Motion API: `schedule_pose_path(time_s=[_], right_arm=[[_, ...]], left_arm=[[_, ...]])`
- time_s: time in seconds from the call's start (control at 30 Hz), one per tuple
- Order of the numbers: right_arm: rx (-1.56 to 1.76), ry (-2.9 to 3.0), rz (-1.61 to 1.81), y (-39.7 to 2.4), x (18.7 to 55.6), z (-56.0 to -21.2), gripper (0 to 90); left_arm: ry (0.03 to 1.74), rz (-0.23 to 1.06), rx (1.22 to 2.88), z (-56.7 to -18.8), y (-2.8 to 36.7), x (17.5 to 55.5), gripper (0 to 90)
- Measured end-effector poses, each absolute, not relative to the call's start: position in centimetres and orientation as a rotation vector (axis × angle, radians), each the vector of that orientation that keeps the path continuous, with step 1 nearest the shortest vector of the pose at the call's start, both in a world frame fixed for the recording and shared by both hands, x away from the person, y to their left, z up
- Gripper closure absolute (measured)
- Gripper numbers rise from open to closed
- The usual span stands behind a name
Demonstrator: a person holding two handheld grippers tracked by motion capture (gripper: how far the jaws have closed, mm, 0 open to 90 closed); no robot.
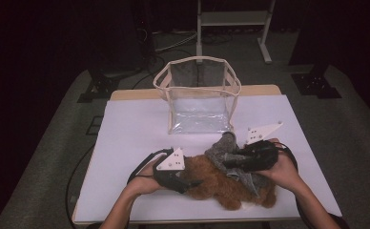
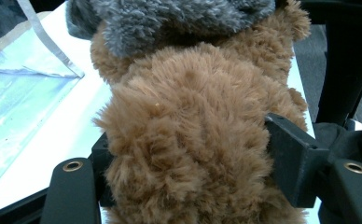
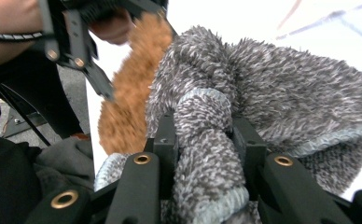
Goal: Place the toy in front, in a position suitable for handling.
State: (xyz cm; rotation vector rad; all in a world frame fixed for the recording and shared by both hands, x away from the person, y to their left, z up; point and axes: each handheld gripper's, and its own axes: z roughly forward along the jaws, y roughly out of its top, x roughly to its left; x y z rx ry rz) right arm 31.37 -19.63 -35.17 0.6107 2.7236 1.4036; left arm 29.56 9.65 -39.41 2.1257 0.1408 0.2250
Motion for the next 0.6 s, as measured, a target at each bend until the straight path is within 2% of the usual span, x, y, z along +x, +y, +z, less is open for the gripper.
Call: schedule_pose_path(time_s=[0.33,0.47,0.6], right_arm=[[0.531,2.807,1.427,-14.4,32.8,-35.2,66.9],[0.535,2.803,1.433,-14.2,33.1,-35.2,67.1],[0.554,2.800,1.373,-15.8,32.9,-35.1,67.1]], left_arm=[[0.107,0.252,2.134,-39.4,9.3,29.1,30.6],[0.104,0.256,2.135,-39.4,9.3,29.1,29.5],[0.114,0.271,2.140,-39.3,9.3,29.0,28.8]])
